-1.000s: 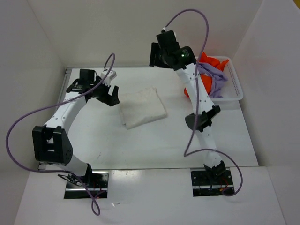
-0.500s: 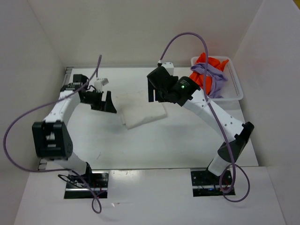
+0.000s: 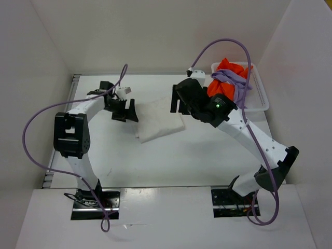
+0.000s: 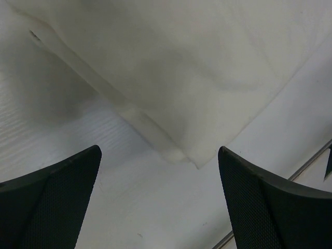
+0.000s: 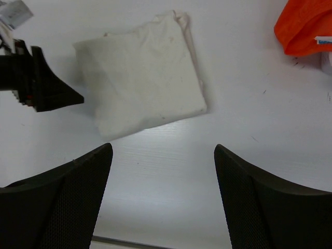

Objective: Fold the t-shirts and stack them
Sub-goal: Put the neatly folded tshirt into the corner of the board with the left arm

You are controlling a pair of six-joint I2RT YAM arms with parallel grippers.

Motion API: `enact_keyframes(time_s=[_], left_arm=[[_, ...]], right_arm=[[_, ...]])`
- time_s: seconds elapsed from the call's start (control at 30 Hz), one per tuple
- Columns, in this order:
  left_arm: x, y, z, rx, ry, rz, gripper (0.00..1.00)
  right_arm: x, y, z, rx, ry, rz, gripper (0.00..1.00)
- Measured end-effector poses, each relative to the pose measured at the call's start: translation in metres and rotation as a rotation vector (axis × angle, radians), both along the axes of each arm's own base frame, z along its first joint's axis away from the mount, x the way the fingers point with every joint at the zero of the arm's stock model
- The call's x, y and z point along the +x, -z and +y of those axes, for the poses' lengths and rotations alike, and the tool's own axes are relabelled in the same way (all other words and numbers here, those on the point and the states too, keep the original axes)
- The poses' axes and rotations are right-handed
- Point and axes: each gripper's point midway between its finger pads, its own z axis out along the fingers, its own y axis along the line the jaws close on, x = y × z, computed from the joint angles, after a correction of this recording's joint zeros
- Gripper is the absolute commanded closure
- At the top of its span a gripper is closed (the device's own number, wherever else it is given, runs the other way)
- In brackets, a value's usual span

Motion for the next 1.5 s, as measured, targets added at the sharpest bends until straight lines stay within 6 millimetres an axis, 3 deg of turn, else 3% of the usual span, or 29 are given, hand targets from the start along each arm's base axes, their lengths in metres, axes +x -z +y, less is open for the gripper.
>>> enact_keyframes(time_s=[0.17, 0.37, 0.43, 0.5, 0.53, 0.6, 0.63, 0.7, 0.8, 0.87, 1.0, 1.2, 1.37, 1.5], left_arm=[[0.003, 0.048, -0.008, 0.127, -0.038, 0.081, 0.0], [0.024, 0.051, -0.023, 0.202, -0.044, 0.029, 0.0], [0.029, 0.052, -0.033, 0.21, -0.025, 0.014, 0.12], [0.031, 0.054, -0.045, 0.21, -0.001, 0.0, 0.31], [0.031, 0.055, -0.05, 0.21, 0.008, -0.007, 0.45], [0.03, 0.06, -0.055, 0.201, 0.026, -0.005, 0.58], [0.03, 0.061, -0.056, 0.193, 0.028, -0.002, 0.73], [0.03, 0.064, -0.058, 0.167, 0.031, 0.014, 0.88], [0.031, 0.063, -0.057, 0.114, 0.041, 0.039, 1.0], [0.033, 0.061, -0.054, 0.094, 0.037, 0.054, 1.0], [0.054, 0.057, -0.018, 0.183, 0.039, 0.013, 1.0], [0.102, 0.042, 0.071, 0.481, 0.022, -0.155, 1.0], [0.124, 0.039, 0.144, 0.741, -0.014, -0.213, 1.0], [0.154, 0.039, 0.197, 0.911, -0.056, -0.27, 1.0]], right_arm=[[0.001, -0.005, -0.001, 0.034, 0.017, -0.013, 0.16], [-0.001, 0.003, -0.003, 0.035, 0.028, 0.0, 0.16], [-0.001, 0.002, -0.004, 0.04, 0.031, -0.003, 0.16], [-0.001, 0.001, -0.005, 0.042, 0.038, -0.009, 0.16], [-0.001, 0.0, -0.006, 0.042, 0.041, -0.012, 0.16], [0.0, -0.001, -0.008, 0.041, 0.049, -0.017, 0.16], [0.0, -0.002, -0.01, 0.042, 0.053, -0.018, 0.16], [0.003, -0.002, -0.013, 0.04, 0.066, -0.021, 0.16], [0.005, -0.003, -0.016, 0.036, 0.078, -0.026, 0.16], [0.006, -0.003, -0.019, 0.033, 0.083, -0.028, 0.16], [0.009, -0.006, -0.018, 0.02, 0.076, -0.036, 0.16], [0.02, -0.008, -0.012, -0.025, 0.063, -0.049, 0.16], [0.031, -0.007, -0.005, -0.064, 0.048, -0.053, 0.16], [0.041, -0.009, 0.003, -0.088, 0.037, -0.058, 0.16]])
